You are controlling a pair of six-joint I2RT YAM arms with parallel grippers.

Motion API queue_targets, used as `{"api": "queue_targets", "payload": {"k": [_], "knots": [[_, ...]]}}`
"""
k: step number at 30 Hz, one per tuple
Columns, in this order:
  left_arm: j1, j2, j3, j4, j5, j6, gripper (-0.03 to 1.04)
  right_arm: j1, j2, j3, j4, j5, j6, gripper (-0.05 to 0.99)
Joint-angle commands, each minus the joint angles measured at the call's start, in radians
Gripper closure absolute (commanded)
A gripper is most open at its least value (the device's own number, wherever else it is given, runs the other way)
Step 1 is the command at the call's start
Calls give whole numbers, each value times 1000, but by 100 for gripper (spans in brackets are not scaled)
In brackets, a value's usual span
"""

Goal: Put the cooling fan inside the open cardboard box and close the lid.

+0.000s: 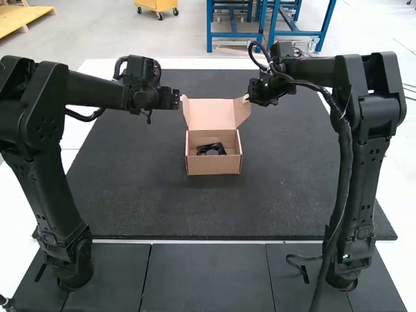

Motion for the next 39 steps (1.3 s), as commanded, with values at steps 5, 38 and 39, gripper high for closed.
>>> {"api": "queue_targets", "payload": {"k": [5, 38, 39], "knots": [[-5, 6, 34, 7, -2, 10, 4, -8, -1, 42, -3, -21, 7, 80], [-19, -4, 41, -8, -2, 7, 4, 38, -7, 106, -154, -27, -22, 96], [-19, -5, 41, -10, -2, 7, 4, 41, -5, 106, -154, -30, -22, 96]]}}
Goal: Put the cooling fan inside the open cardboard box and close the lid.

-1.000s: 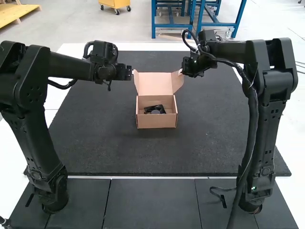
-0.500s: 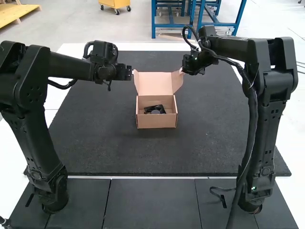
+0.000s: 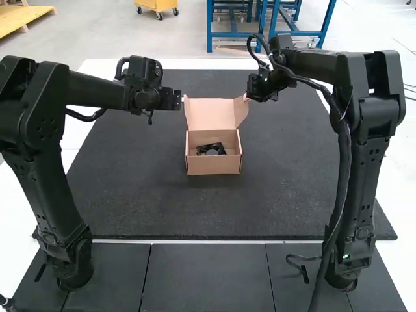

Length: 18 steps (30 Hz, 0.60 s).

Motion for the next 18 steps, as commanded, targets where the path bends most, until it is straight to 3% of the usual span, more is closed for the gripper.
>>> {"api": "queue_targets", "payload": {"k": [1, 9, 18], "knots": [[-5, -7, 43, -2, -2, 7, 4, 27, -5, 19, -17, -24, -10, 96], [-7, -13, 50, -16, -2, 5, 4, 45, -11, 19, -78, -28, -20, 96], [-47, -35, 52, -41, 1, 1, 4, 58, -39, -15, -97, -31, -23, 96]]}}
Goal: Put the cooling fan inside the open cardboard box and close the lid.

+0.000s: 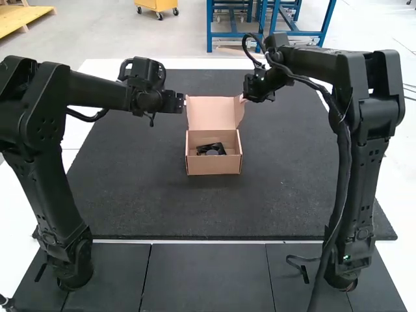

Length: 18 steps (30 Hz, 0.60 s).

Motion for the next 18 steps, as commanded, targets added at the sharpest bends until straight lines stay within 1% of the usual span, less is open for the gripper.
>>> {"api": "queue_targets", "payload": {"k": [1, 6, 10, 15, 18], "knots": [[-23, -39, 50, -2, 1, 0, 4, 32, -33, -43, -20, -26, -12, 96], [-37, -59, 47, -19, 3, -3, 4, 35, -93, -118, 81, -12, 1, 96], [-36, -73, 42, -31, 3, -12, 4, 46, -147, -204, 173, 3, 18, 96], [-36, -88, 42, -54, 3, -15, 4, 58, -198, -295, 228, 6, 24, 96], [-37, -96, 35, -61, 3, -17, 4, 70, -234, -361, 285, 11, 40, 96]]}}
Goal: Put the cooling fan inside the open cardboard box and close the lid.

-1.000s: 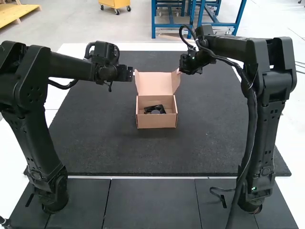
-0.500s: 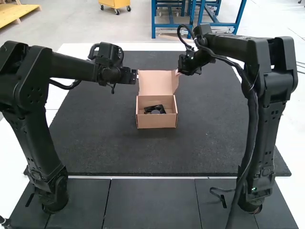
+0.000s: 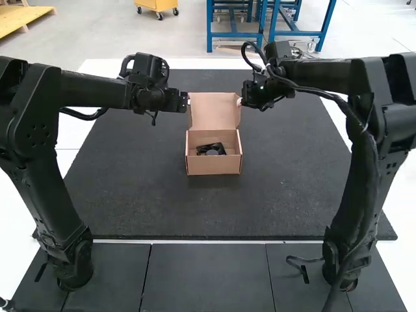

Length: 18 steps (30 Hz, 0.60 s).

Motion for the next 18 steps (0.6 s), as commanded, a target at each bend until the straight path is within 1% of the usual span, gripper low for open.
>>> {"api": "queue_targets", "payload": {"k": [1, 6, 11, 18], "knots": [[-6, -40, 32, 0, 3, -11, 4, 31, -57, -67, 39, -5, 23, 96], [-5, -55, 6, 0, 3, -14, 4, 37, -108, -147, 138, 16, 55, 96], [-6, -65, -22, 2, 4, -20, 4, 40, -125, -182, 154, 22, 60, 96], [-6, -72, -57, -2, 6, -22, 4, 45, -166, -252, 243, 36, 78, 96]]}}
